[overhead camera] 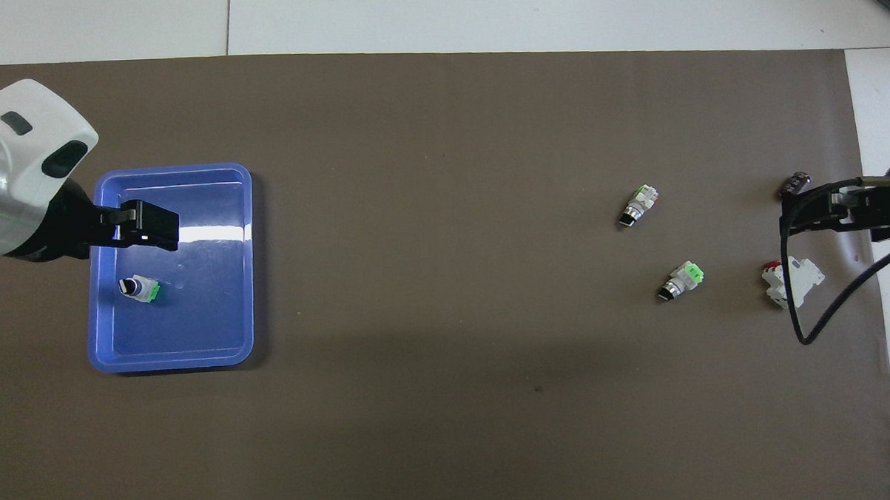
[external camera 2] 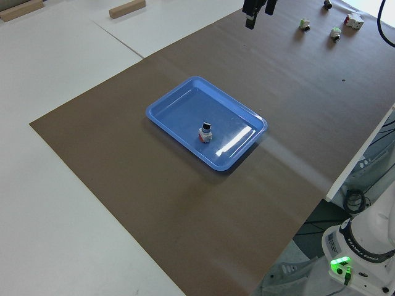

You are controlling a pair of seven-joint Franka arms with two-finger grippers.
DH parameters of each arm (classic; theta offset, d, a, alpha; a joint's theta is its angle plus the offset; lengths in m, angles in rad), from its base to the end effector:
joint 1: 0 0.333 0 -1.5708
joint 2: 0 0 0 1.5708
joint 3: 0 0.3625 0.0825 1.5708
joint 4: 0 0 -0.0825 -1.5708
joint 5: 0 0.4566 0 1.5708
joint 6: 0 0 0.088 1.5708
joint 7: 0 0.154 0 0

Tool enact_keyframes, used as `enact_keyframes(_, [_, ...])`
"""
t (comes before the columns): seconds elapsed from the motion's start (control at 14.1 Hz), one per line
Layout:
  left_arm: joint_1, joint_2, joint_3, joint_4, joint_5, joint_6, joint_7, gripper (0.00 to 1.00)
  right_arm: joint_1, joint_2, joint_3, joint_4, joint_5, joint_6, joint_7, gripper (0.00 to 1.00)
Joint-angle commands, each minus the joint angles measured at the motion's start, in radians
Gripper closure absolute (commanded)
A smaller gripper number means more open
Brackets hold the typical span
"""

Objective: Turn and place switch with both arms

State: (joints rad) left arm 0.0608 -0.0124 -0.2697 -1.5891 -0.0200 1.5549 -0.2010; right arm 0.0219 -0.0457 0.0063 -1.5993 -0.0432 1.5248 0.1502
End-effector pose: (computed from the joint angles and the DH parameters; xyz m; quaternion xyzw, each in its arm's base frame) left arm 0.6055 -0.1325 0.6202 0.9999 -0.0040 -0.0126 0.0059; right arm 0.6044 0.0103 0.6329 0.9978 -0.0616 -0.0124 0.0229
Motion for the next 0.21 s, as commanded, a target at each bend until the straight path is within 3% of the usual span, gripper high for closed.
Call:
enact_keyframes(0.0, [0.007, -0.029, 0.001, -0.032, -0.014, 0.008, -0.006, 0.00, -0.013, -0.011, 0.006, -0.008, 0.023, 0.000, 0.015, 0.00])
enact_keyframes(0.14, [0.007, -0.029, 0.001, -0.032, -0.012, 0.008, -0.006, 0.00, -0.013, -0.011, 0.006, -0.007, 0.022, 0.000, 0.011, 0.00])
